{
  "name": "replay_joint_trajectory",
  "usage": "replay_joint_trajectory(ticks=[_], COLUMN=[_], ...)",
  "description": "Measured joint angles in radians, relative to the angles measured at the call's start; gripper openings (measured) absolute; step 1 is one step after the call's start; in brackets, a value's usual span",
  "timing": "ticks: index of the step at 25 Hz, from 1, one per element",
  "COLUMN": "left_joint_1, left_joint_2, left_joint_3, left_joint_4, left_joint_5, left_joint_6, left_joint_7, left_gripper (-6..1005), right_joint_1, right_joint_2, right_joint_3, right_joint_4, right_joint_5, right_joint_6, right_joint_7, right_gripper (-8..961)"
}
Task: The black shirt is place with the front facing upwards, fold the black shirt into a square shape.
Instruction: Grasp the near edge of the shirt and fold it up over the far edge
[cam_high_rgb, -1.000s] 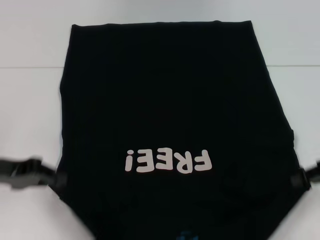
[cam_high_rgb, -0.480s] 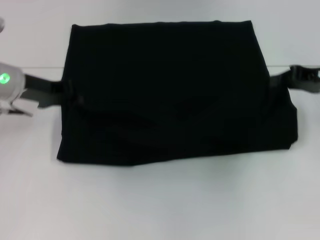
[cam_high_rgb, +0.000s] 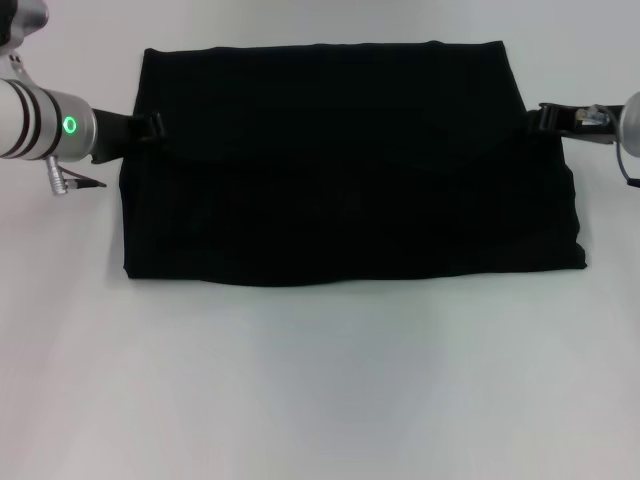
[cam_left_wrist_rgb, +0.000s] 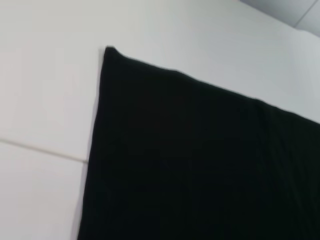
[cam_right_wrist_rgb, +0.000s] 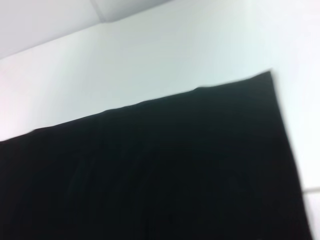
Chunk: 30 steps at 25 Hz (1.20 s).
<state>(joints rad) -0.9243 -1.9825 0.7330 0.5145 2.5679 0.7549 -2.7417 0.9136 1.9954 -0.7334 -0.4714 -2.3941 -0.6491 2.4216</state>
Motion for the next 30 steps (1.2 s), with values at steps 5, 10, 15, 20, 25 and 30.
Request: replay_joint_trajectory(ticks=[5,10,15,20,25,30], left_joint_1=[-0.007,-0.034,-0.054,-0.057,-0.052,-0.055], left_joint_2=[-0.011,-0.013,-0.015,-0.019,-0.024,-0.018], left_joint_3=[0.004,0.004,0.001,0.005,0.016,0.057], left_joint_4=[-0.002,-0.018,-0.045,-0.052,-0.045,-0.050], left_joint_5=[0.001,0.002,0.002,0.001,-0.004,0.001], left_joint_6=[-0.065,-0.104,-0.139,-0.150,-0.150,-0.144], left_joint_7=[0.002,-0.001,-0.003,0.001,0.034,0.035], left_gripper=[51,54,57,60,63,67], right_joint_1=[0.014,0.034,0.058,0.071,0.072,0.077], right_joint_2=[0.012,0.013,0.012,0.011,0.006,-0.004], right_joint_3=[-0.051,-0.052,-0.057,-0.080,-0.125,-0.181], right_joint_4=[0.006,0.007,0.014,0.042,0.050,0.066], right_joint_5=[0.001,0.004,-0.002,-0.003,-0.005,-0.007], right_joint_6=[0.096,0.152,0.173,0.196,0.195,0.187], right_joint_7=[-0.001,-0.003,-0.005,-0.005,-0.007,-0.007], right_gripper=[135,146,158,169,181,192])
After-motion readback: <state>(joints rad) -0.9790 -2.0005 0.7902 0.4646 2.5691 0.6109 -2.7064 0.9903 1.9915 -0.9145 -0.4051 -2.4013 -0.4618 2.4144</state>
